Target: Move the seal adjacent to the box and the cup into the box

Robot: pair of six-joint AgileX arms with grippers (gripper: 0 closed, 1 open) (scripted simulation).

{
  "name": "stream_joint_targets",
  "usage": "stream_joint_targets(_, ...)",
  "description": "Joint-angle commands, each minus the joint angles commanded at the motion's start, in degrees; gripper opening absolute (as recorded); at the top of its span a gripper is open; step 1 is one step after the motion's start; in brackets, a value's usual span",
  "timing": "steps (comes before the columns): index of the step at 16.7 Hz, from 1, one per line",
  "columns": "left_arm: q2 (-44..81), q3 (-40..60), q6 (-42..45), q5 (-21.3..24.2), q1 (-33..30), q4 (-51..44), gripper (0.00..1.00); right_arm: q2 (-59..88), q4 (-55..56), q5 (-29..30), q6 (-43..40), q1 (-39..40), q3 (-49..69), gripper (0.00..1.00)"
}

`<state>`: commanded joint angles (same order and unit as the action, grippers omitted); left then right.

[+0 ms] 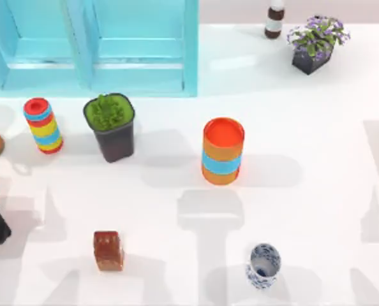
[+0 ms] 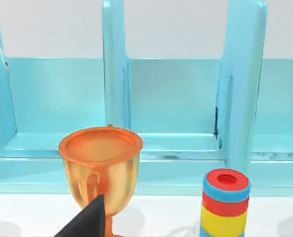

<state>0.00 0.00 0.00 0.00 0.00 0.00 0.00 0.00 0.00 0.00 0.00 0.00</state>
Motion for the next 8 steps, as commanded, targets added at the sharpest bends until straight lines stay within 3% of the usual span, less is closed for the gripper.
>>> stream_joint_targets(4,0.0,0.0,0.0,0.0,0.0,0.0,1.0,1.17,-0.74,-0.2,0.6,0.58,1.44,1.0)
stream_joint_targets(8,0.0,0.0,0.0,0.0,0.0,0.0,1.0,9.61,-6.22,-1.27,4.47,4.41,10.8,1.0)
